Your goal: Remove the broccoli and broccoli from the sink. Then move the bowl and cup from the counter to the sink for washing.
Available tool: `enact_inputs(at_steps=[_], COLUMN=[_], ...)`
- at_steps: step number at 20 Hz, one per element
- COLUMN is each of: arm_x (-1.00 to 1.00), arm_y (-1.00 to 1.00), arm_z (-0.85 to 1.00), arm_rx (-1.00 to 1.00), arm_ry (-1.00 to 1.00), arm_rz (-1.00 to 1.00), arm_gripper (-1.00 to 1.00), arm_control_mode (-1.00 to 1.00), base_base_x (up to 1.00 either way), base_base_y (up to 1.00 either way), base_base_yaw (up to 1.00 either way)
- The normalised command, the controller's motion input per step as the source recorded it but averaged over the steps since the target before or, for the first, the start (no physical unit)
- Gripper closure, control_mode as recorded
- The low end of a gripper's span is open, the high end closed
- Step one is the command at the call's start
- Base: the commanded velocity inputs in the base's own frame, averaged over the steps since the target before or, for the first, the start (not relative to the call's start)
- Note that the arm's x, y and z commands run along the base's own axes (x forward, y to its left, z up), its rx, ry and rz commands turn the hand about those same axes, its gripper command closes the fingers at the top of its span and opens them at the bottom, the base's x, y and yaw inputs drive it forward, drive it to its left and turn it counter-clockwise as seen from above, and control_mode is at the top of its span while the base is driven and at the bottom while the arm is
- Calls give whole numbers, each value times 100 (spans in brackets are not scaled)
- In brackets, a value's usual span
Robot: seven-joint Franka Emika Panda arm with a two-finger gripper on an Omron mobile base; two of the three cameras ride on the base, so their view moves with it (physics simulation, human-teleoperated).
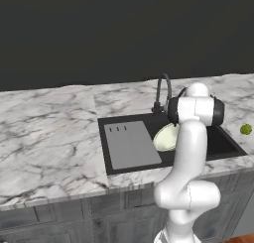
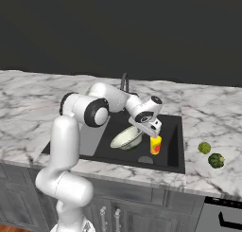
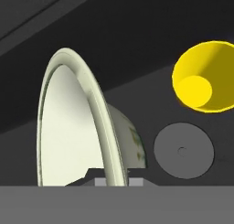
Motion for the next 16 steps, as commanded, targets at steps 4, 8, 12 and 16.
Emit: enact_inputs(at_steps=[4,8,12,16], arm_x=[15,16,12,5], arm_y=[0,0,4,18], arm_z=[-14,-12,-11,-9], arm_rx=[0,0,0,4], arm_ry=[0,0,0,0], arm_rz=[3,6,7,6], arm_gripper=[100,100,100,100], arm_control_mode=[-100,-100,-100,-100], base_base_x=[0,0,0,0], base_base_y=[0,0,0,0], base_base_yaw=[0,0,0,0])
